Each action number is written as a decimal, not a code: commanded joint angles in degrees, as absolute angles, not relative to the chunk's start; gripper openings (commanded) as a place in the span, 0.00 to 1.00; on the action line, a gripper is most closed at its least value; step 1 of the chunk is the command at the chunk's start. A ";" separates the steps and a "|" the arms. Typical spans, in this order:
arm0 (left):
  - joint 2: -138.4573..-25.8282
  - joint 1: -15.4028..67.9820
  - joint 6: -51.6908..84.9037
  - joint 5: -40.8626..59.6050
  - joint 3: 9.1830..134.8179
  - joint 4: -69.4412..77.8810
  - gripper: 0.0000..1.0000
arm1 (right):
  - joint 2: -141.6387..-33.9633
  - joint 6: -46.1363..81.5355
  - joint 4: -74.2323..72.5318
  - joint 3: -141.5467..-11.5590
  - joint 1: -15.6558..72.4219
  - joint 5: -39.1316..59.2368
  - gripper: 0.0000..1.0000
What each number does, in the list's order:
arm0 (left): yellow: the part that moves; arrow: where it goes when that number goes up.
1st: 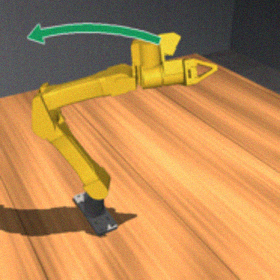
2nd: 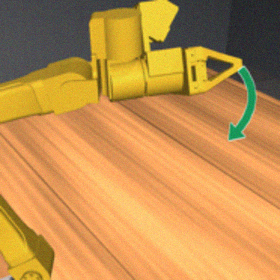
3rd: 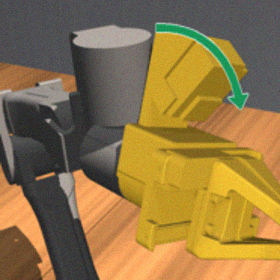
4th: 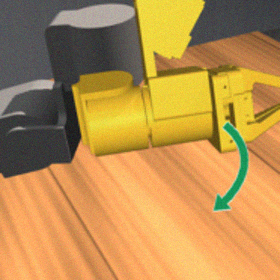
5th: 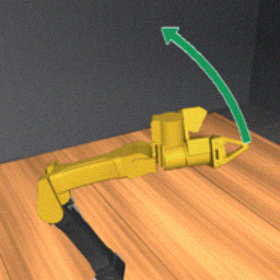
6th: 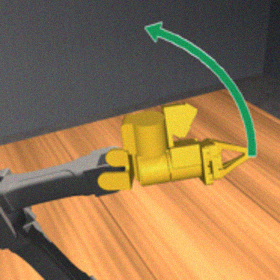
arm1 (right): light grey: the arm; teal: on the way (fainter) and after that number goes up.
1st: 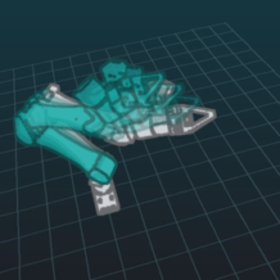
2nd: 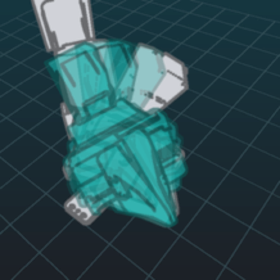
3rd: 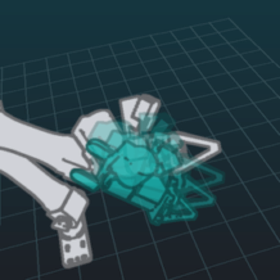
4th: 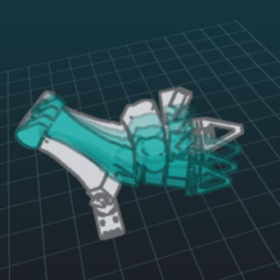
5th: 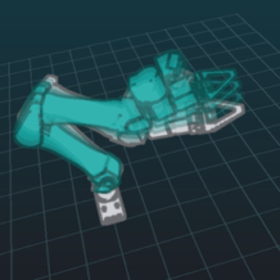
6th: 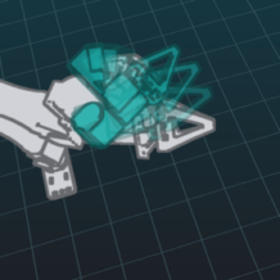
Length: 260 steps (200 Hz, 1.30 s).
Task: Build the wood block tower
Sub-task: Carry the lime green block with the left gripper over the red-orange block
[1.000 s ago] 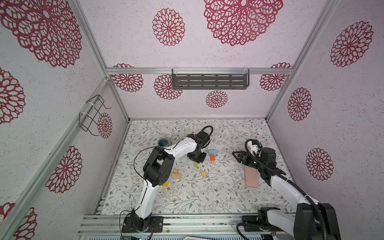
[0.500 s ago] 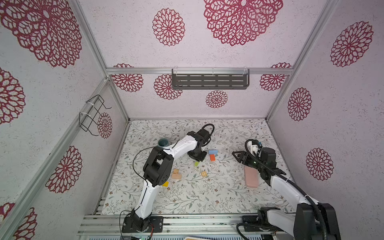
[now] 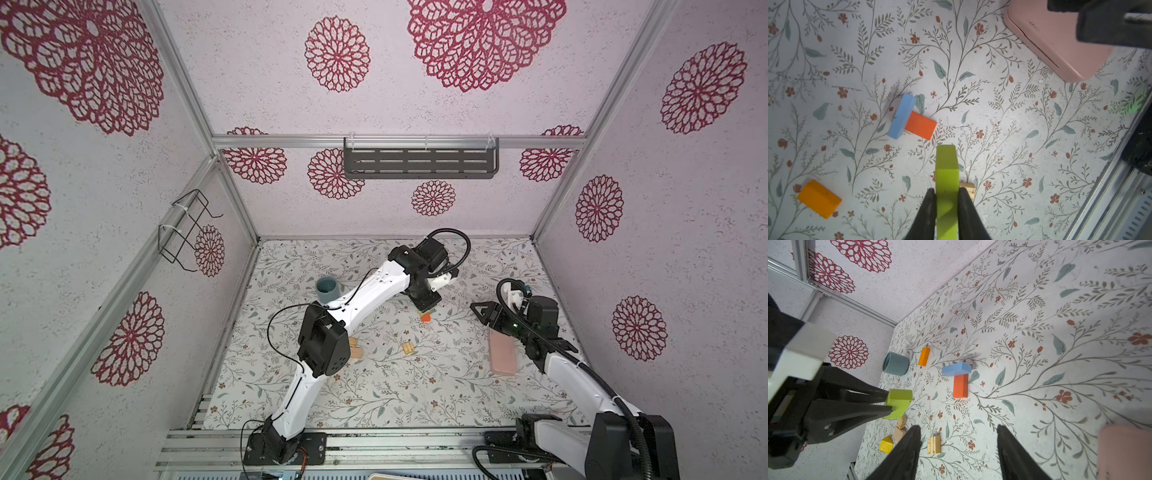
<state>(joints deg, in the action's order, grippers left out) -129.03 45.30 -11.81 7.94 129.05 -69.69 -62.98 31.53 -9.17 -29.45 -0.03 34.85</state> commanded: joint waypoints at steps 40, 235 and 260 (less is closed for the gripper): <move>-135.83 43.64 -22.66 6.50 134.02 -71.68 0.19 | -63.10 33.07 -10.94 -31.14 -1.15 35.97 0.60; -133.26 42.28 -31.97 9.19 123.37 -61.09 0.19 | -69.18 31.73 -6.49 -39.54 0.00 33.67 0.57; -133.88 42.27 -32.08 8.96 123.40 -61.08 0.19 | -70.06 31.71 -6.65 -39.80 0.35 33.88 0.57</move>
<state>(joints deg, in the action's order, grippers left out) -134.98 42.37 -30.02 8.47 122.96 -62.24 -69.45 32.56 -6.07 -38.02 -0.14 34.26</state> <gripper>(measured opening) 0.194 0.573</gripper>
